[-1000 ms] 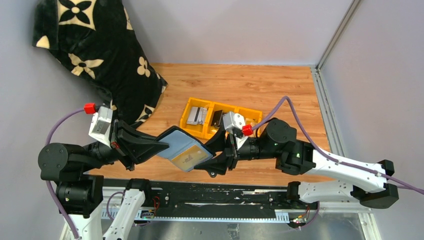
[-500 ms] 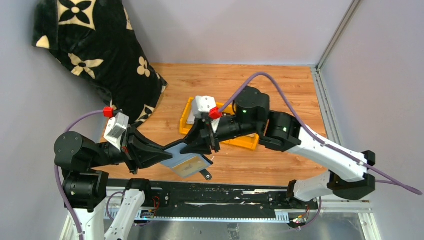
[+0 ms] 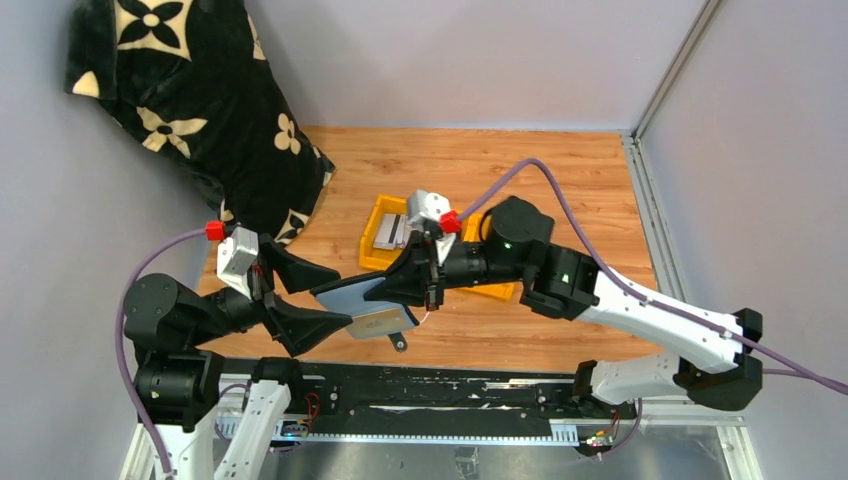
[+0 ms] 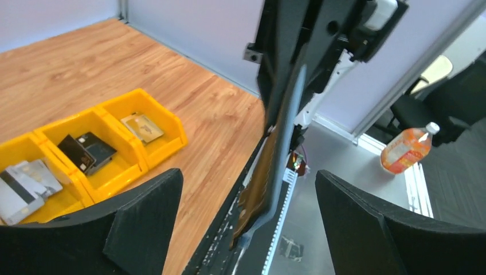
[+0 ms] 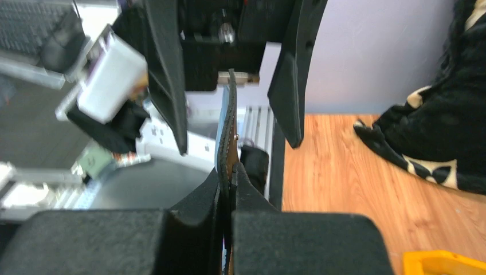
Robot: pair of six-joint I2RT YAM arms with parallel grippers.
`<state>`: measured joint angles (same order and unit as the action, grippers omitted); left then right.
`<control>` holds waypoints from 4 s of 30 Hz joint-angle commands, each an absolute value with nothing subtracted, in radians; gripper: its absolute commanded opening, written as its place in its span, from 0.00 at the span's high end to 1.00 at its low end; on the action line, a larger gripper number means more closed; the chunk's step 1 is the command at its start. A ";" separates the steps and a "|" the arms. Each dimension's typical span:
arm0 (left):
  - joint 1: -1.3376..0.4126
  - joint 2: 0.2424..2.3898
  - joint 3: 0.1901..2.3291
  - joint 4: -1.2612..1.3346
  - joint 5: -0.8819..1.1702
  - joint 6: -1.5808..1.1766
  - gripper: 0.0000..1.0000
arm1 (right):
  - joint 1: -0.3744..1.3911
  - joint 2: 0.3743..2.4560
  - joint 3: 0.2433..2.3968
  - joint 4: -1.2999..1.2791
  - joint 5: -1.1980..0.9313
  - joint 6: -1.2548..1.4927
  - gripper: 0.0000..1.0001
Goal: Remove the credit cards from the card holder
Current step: Remove the credit card from the card holder.
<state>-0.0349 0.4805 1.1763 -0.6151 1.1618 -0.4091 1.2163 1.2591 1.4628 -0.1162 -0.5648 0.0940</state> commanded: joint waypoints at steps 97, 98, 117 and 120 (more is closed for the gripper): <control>-0.034 0.636 1.178 -0.981 0.937 -0.127 1.00 | 0.845 1.045 1.156 0.129 -0.390 0.635 0.26; -0.034 0.639 1.178 -0.980 0.935 -0.125 1.00 | 0.845 1.053 1.153 0.165 -0.448 0.655 0.28; -0.034 0.662 1.197 -0.979 1.123 -0.130 1.00 | 1.011 1.353 1.223 0.370 -0.796 0.720 0.37; -0.035 0.662 1.202 -0.979 1.155 -0.134 1.00 | 1.012 1.355 1.224 0.357 -0.795 0.706 0.38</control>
<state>-0.0349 0.6655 1.1744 -0.9825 1.0542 -0.1364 1.0012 1.3537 1.1854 0.3241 -0.7757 0.7181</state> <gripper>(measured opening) 0.129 0.626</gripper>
